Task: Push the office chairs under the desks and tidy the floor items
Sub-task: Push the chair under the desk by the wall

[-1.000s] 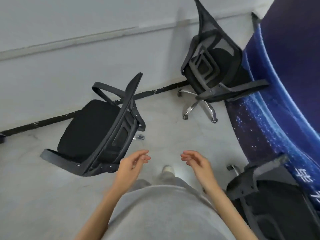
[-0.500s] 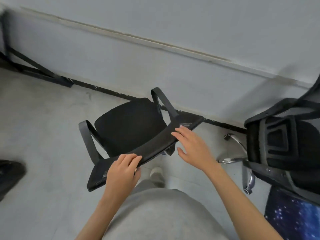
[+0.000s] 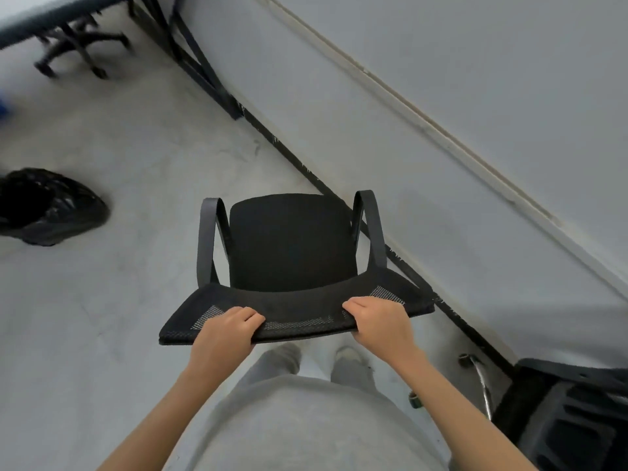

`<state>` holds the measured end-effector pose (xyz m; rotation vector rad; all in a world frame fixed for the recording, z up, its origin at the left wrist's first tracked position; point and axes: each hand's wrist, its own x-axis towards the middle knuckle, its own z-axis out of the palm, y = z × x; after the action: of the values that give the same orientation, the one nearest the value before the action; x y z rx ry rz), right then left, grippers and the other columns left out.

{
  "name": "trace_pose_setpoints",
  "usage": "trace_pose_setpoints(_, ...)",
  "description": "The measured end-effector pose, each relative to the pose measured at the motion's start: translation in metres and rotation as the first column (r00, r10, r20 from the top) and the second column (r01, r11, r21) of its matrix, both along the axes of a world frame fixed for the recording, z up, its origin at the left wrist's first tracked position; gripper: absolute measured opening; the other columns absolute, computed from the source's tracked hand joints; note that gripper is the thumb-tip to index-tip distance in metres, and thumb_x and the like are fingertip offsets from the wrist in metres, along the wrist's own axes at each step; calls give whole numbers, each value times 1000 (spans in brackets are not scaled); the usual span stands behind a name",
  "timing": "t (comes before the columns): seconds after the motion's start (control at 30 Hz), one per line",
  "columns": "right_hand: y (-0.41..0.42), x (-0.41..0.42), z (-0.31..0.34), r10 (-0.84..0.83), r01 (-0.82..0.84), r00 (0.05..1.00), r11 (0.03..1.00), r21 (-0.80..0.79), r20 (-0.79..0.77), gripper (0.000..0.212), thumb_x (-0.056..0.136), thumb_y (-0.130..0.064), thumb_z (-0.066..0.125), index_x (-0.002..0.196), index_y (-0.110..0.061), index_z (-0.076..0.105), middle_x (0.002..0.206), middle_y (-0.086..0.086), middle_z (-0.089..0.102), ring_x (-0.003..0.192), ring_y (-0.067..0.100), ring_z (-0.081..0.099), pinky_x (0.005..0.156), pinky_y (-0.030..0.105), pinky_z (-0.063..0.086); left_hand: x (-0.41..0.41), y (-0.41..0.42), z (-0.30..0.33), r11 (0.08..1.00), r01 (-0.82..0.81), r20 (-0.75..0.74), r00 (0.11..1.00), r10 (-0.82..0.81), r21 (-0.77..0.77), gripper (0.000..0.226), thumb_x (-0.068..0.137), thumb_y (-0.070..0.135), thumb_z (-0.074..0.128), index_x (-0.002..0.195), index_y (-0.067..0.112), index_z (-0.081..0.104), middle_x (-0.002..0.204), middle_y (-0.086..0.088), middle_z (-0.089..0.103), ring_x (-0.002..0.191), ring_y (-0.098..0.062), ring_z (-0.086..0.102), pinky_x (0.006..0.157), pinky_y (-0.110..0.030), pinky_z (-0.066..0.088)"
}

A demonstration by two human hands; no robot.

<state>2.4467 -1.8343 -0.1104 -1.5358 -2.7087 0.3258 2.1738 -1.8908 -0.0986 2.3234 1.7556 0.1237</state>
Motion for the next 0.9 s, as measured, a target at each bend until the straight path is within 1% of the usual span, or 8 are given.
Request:
trace_pose_setpoints(0.1,15,15,0,42,-41,998,998,36,-35,19,55,-20,56,70,-18,68,66,-5,68,58,17,65,42,23,48,26,-9,-1,997,-80,0,997,80,7,38,41,11,90,75,16,74,72,3,71,62,-16,67,42,-22,51)
trace_pose_setpoints(0.3,45,35,4,183,-181,983,981,63,-26,22,57,-31,58,70,-17,68,65,-3,68,59,20,65,41,28,48,68,-19,-3,960,-280,-7,960,280,13,37,38,11,91,70,18,73,68,6,71,52,-18,65,39,-20,48)
trace_pose_setpoints(0.43,68,46,5,258,-258,966,962,90,5,15,56,-28,57,67,-21,66,61,-4,66,54,19,62,39,22,38,93,-22,-4,920,-393,-25,919,392,-9,31,41,8,87,64,20,69,58,8,66,43,-18,60,34,-23,45)
trace_pose_setpoints(0.53,94,53,10,331,-331,944,941,63,18,20,60,-30,54,72,-22,69,68,-5,69,61,18,65,44,23,43,117,-21,-9,896,-443,-75,895,440,-36,30,43,9,85,62,21,65,55,6,61,38,-18,55,32,-23,41)
trace_pose_setpoints(0.6,115,55,14,390,-391,919,920,7,65,24,67,-31,54,82,-22,70,79,-5,71,72,19,66,54,29,51,132,-15,-9,894,-447,-125,889,441,-22,32,41,14,86,62,22,63,54,7,59,38,-15,54,32,-20,33)
trace_pose_setpoints(0.7,146,49,17,452,-451,887,892,-29,98,23,74,-28,58,93,-24,70,88,-6,72,83,19,65,65,31,53,142,3,-4,878,-478,-153,865,477,35,30,44,24,88,59,21,62,50,7,57,39,-13,53,33,-18,27)
trace_pose_setpoints(0.83,176,27,19,485,-485,873,874,-7,51,25,75,-26,63,97,-23,71,91,-4,73,85,21,66,65,32,54,131,28,1,820,-568,-121,811,572,65,30,51,28,87,63,18,62,52,5,57,43,-16,55,34,-19,33)
trace_pose_setpoints(0.9,191,12,21,493,-493,869,870,-6,42,25,75,-26,63,99,-23,71,93,-3,73,87,22,66,67,33,54,122,41,4,812,-581,-110,805,583,55,22,67,29,78,75,16,63,63,1,61,54,-18,59,40,-24,39)
